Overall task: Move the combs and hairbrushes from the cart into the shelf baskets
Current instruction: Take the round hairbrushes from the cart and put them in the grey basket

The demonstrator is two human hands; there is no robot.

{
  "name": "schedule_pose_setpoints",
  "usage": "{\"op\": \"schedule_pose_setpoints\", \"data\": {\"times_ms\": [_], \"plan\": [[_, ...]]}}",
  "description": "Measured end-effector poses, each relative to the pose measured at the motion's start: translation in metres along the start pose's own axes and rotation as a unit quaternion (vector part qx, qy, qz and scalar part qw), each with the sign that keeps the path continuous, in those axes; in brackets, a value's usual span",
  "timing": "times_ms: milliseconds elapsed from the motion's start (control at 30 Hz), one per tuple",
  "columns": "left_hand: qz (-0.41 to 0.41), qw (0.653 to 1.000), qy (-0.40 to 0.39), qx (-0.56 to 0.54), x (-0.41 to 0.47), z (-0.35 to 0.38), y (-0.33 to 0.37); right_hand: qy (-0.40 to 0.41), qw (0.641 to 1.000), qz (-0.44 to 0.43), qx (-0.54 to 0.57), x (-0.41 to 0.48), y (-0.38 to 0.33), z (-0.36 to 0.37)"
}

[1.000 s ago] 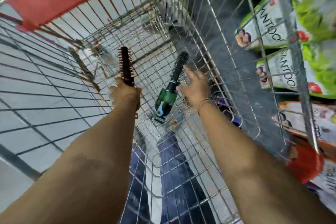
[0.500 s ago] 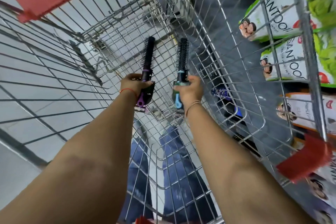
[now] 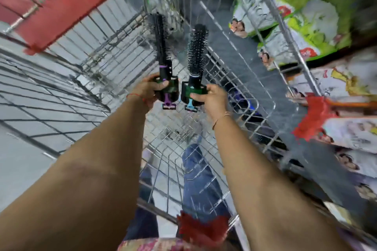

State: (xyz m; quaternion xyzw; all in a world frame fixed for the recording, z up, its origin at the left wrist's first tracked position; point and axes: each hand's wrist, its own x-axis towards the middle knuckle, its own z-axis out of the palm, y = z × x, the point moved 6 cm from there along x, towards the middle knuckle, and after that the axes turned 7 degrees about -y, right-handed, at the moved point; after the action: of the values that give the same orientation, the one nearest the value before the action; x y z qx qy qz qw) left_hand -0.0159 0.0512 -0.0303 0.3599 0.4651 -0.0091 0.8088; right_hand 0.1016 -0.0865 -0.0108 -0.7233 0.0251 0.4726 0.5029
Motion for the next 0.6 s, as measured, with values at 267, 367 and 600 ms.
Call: {"op": "schedule_pose_setpoints", "data": {"times_ms": [267,367,600], "plan": [[0.102,0.946,-0.292,0.098,-0.100,0.112,0.122,0.093,0.950,-0.257,0.153,-0.139,-0.124,-0.035],[0.132,0.924,-0.337,0.126,-0.146,0.168,0.168,0.119,0.928,-0.328,0.134,-0.202,-0.174,-0.066],[0.206,0.861,-0.385,0.259,-0.238,0.323,0.257,0.236,0.874,-0.413,0.098,-0.323,-0.265,-0.183]]}}
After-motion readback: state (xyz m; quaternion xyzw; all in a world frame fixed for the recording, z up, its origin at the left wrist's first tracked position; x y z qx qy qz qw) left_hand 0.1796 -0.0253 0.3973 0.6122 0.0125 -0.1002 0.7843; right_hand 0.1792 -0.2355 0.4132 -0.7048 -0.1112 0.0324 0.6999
